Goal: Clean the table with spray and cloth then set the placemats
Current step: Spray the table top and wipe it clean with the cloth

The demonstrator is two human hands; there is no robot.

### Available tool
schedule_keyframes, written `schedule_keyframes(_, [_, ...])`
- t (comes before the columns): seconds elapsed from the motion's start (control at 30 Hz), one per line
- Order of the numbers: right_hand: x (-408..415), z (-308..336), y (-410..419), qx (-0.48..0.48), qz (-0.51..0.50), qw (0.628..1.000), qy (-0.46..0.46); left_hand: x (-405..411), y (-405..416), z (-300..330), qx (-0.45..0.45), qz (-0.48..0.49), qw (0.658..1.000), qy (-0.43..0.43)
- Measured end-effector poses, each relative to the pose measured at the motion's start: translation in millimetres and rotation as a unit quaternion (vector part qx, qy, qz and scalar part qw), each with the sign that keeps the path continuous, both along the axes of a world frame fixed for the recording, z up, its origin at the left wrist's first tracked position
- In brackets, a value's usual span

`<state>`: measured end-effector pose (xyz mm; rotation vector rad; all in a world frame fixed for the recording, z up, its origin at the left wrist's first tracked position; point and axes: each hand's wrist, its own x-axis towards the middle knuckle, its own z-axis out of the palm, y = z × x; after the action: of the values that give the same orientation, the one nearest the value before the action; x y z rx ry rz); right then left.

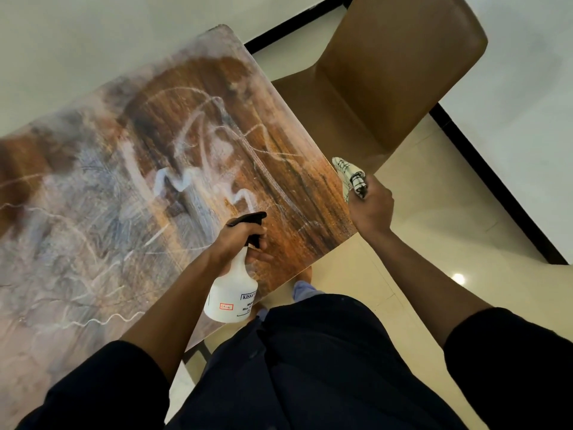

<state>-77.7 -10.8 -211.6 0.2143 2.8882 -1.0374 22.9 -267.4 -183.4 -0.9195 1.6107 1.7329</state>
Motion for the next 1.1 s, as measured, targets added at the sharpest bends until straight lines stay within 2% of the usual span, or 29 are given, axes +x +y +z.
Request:
schedule_keyframes(0.1, [-8.0,-12.0,-16.0,0.017,0.075,0.997,0.018,6.8,-3.6,-6.5,-0.012,0.023,1.000,0.012])
schedule_keyframes(0.2, [-14.3,-33.2,-32.6,0.047,0.203,0.978,0.012,14.4,-6.6,-11.1,-0.040,0.046,0.998,0.018])
schedule_keyframes(0.27, [-13.2,-47.1,-43.6,0.103,0.307,0.946,-0.018,19.1,-7.1,-12.0,-0.045,0.064,0.997,0.025])
schedule_keyframes(0.37, [5.9,-66.6,-53.0,0.200,0.451,0.868,-0.048,23.8,-6.5,-14.2,-0.056,0.090,0.993,0.042])
schedule_keyframes(0.47, [35.7,-81.7,-38.8,0.220,0.519,0.826,-0.007,25.0,-4.8,-19.1,-0.072,0.110,0.990,0.059])
schedule_keyframes(0.67, [58.5,-86.0,16.7,0.217,0.542,0.811,0.039,24.2,-0.3,-22.8,-0.079,0.133,0.985,0.072])
schedule_keyframes(0.77, [49.3,-90.5,33.6,0.209,0.530,0.821,0.033,25.3,1.8,-22.0,-0.078,0.144,0.983,0.076])
schedule_keyframes(0.9, [11.0,-90.2,15.9,0.219,0.481,0.849,-0.013,26.7,4.4,-23.6,-0.088,0.149,0.983,0.067])
schedule_keyframes(1.1, [-48.4,-87.9,-39.8,0.242,0.465,0.850,-0.043,23.3,11.3,-21.5,-0.092,0.151,0.982,0.060])
